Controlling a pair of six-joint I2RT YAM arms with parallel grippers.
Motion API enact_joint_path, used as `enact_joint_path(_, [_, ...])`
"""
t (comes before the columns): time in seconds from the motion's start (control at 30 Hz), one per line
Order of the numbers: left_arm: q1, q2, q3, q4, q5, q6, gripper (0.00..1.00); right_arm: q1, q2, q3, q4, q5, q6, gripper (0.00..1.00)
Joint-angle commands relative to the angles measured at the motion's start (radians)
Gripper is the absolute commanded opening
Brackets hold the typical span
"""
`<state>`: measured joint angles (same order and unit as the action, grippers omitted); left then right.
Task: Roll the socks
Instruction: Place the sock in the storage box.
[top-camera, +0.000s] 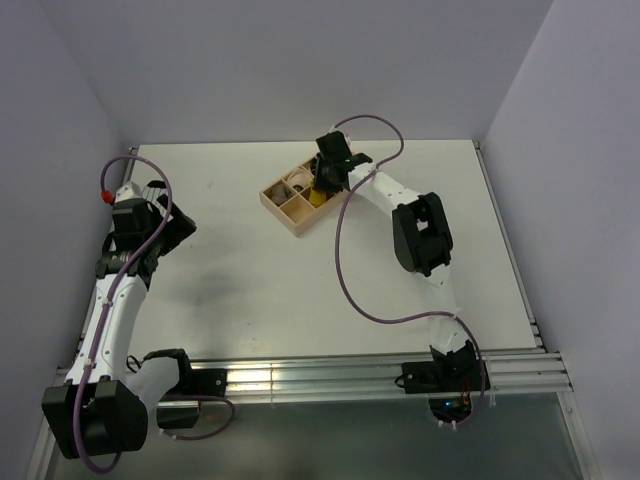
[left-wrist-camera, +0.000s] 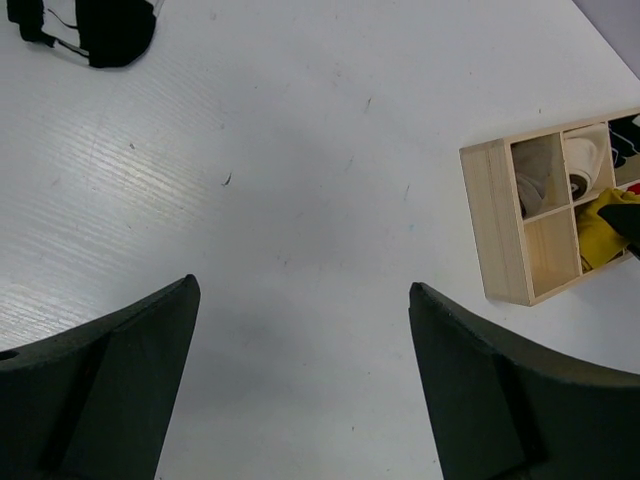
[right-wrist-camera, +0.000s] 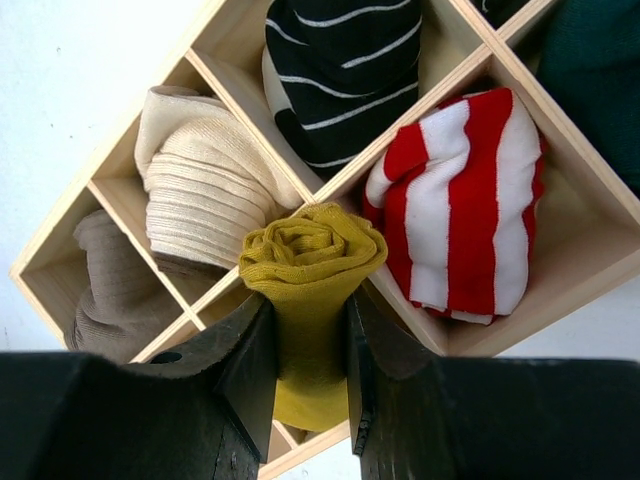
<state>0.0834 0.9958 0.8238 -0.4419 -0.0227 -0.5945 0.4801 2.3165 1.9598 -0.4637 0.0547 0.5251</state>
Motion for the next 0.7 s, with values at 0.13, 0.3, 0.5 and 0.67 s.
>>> enact_joint_path(0.13, [0.013,-0.003,-0.005,0.019,0.029,0.010,0.91,0.025,0.132,0.051,-0.349,-0.018,-0.045,0.00])
enact_joint_path(0.3, [0.019,0.001,-0.008,0.025,0.043,0.009,0.91,0.028,0.170,0.108,-0.404,-0.016,-0.069,0.00])
enact_joint_path(0.5, [0.026,0.009,-0.008,0.025,0.058,0.009,0.90,0.040,0.182,0.136,-0.454,-0.050,-0.093,0.00])
enact_joint_path(0.67, [0.030,0.004,-0.009,0.025,0.053,0.009,0.90,0.034,0.063,-0.021,-0.278,-0.093,-0.056,0.20])
